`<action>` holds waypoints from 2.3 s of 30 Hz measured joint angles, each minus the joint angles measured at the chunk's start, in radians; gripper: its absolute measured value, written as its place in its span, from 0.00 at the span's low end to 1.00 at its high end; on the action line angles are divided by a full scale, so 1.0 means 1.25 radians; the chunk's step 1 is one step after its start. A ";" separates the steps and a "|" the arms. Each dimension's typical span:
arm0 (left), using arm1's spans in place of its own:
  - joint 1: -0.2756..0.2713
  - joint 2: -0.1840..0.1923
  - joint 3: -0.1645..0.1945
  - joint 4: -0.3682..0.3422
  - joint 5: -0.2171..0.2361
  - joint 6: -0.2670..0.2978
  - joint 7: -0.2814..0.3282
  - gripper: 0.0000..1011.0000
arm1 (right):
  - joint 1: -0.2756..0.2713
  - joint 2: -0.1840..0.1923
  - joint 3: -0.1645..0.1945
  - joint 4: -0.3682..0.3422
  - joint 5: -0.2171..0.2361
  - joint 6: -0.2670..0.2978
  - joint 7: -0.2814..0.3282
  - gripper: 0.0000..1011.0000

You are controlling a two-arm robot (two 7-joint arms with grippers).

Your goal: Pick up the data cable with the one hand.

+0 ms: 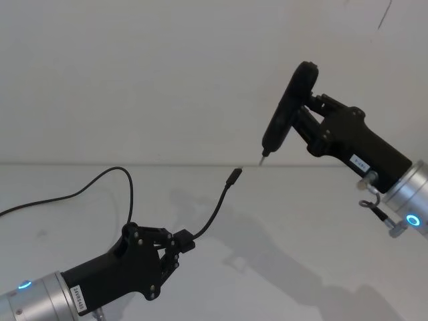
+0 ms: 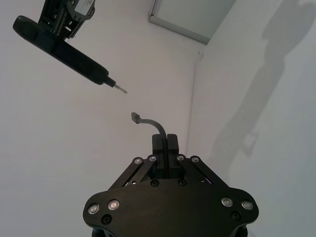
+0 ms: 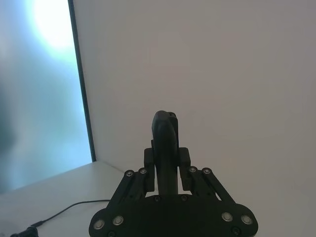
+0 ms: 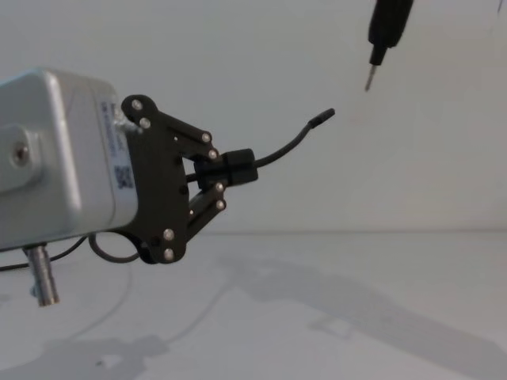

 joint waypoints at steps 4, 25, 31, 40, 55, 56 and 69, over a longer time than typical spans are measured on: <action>0.000 0.000 0.000 0.000 0.000 0.000 0.000 0.05 | 0.011 -0.004 -0.009 0.010 0.006 0.001 0.007 0.28; 0.000 0.000 -0.001 0.000 0.000 0.001 0.000 0.05 | 0.058 -0.028 -0.047 0.094 0.060 -0.088 0.139 0.28; 0.000 0.000 -0.001 0.000 0.000 0.001 0.000 0.05 | 0.064 -0.040 -0.048 0.119 0.077 -0.129 0.178 0.28; 0.000 0.000 -0.001 0.000 0.000 0.001 0.000 0.05 | 0.066 -0.059 -0.041 0.151 0.101 -0.185 0.203 0.28; 0.000 0.000 -0.001 0.000 0.000 0.001 0.000 0.05 | 0.065 -0.071 -0.040 0.181 0.051 -0.216 0.103 0.28; 0.000 0.000 -0.001 0.000 0.000 0.001 0.000 0.05 | 0.066 -0.070 -0.042 0.182 0.042 -0.213 0.090 0.28; 0.000 0.000 -0.001 0.000 0.000 0.001 0.000 0.05 | 0.071 -0.040 -0.056 0.184 -0.012 -0.133 0.007 0.28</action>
